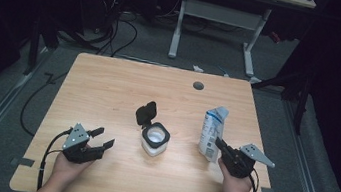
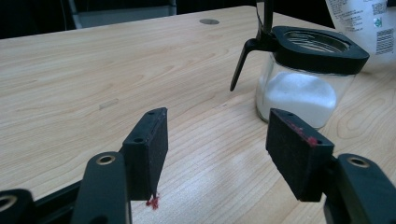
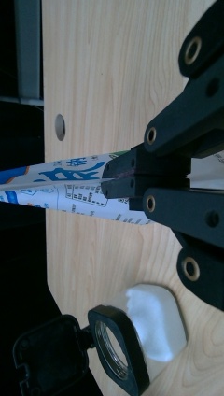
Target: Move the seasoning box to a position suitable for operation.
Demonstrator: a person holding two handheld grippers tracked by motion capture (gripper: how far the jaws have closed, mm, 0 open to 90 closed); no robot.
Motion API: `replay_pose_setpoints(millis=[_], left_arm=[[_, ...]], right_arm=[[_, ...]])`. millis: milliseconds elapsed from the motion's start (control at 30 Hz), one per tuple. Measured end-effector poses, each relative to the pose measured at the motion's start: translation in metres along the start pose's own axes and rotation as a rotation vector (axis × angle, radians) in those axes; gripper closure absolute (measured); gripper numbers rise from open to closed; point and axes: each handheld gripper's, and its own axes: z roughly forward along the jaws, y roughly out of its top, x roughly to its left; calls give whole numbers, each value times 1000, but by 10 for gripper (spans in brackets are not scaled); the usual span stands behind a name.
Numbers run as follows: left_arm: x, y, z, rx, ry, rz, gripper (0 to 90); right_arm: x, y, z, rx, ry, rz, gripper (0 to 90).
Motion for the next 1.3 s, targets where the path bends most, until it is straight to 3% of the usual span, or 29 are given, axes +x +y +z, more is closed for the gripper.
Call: replay_pose_setpoints(millis=[167, 267, 467, 700, 967, 1300], left_arm=[[2, 1, 1, -10, 7, -12, 394], [2, 2, 1, -11, 10, -18, 394], [1, 2, 2, -10, 13, -21, 394], [1, 2, 2, -6, 12, -18, 394], [2, 2, 2, -5, 14, -19, 394], [2, 1, 3, -5, 11, -21, 393]], right_arm=[[-4, -3, 2, -50, -12, -12, 900], [-4, -3, 6, -59, -23, -37, 900], [-8, -6, 12, -76, -28, -29, 900], [-7, -7, 12, -97, -37, -54, 900], [-10, -6, 15, -104, -40, -56, 900], [-11, -16, 12, -73, -38, -54, 899]])
